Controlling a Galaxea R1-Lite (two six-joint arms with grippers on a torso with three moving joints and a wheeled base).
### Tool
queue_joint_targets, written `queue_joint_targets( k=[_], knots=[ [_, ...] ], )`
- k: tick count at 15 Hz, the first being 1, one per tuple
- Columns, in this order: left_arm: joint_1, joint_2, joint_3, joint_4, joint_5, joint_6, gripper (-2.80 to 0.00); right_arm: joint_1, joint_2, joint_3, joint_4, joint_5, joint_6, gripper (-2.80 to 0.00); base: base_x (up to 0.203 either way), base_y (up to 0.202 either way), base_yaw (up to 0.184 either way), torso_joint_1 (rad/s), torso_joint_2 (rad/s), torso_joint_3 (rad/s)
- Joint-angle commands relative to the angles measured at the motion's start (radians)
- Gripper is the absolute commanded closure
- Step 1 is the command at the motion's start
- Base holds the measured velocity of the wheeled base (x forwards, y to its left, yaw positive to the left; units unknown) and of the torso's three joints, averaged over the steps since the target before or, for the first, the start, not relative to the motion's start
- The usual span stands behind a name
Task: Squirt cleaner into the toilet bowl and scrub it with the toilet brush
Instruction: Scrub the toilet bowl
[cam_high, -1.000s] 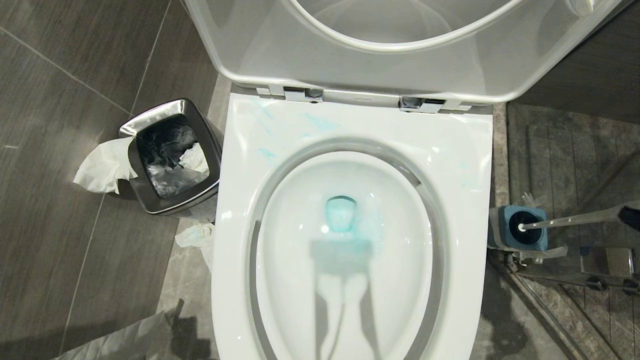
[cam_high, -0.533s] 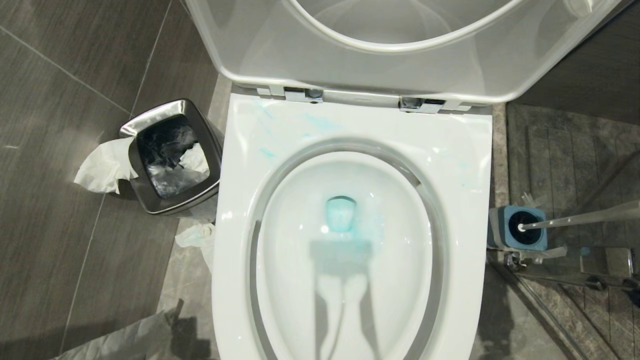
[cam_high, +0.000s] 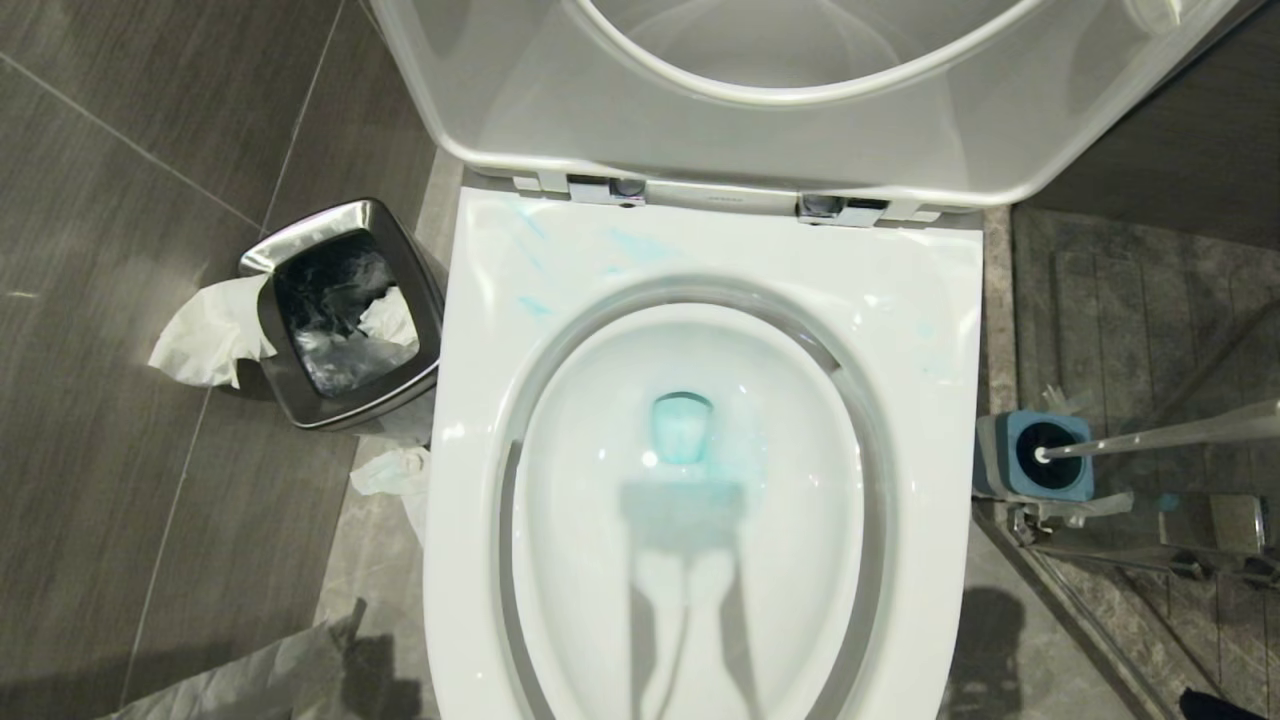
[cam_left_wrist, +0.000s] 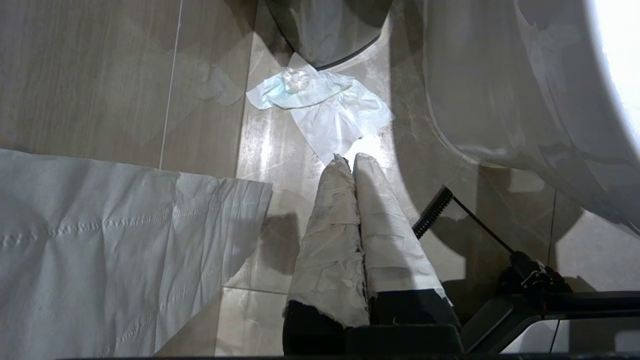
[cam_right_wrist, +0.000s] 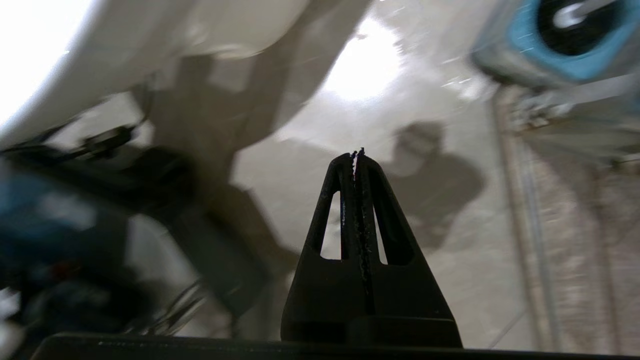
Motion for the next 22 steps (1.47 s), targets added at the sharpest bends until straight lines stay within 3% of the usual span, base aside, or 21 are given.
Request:
queue_joint_targets(
  k=[1,3,6,13,18,19,22],
  knots=[
    [0.000,0.002,0.000,0.000,0.000,0.000,0.00,-0.006,0.106,0.045,-0.147,-0.035,-0.002,0.00,0.000,0.000,0.000,0.000,0.00,0.000],
    [0.000,0.002,0.000,0.000,0.000,0.000,0.00,-0.007,0.154,0.043,-0.211,-0.083,-0.003,0.00,0.000,0.000,0.000,0.000,0.00,0.000],
    [0.000,0.002,0.000,0.000,0.000,0.000,0.00,-0.006,0.195,0.043,-0.291,-0.092,-0.002,0.00,0.000,0.000,0.000,0.000,0.00,0.000],
    [0.000,0.002,0.000,0.000,0.000,0.000,0.00,-0.007,0.264,0.043,-0.337,-0.097,0.050,0.00,0.000,0.000,0.000,0.000,0.00,0.000],
    [0.000,0.002,0.000,0.000,0.000,0.000,0.00,-0.007,0.303,0.043,-0.339,-0.144,0.063,0.00,0.000,0.000,0.000,0.000,0.00,0.000],
    [0.000,0.002,0.000,0.000,0.000,0.000,0.00,-0.007,0.309,0.043,-0.343,-0.146,0.061,-2.80,0.000,0.000,0.000,0.000,0.00,0.000],
    [0.000,0.002,0.000,0.000,0.000,0.000,0.00,-0.007,0.320,0.043,-0.359,-0.146,0.063,-2.80,0.000,0.000,0.000,0.000,0.00,0.000]
  ],
)
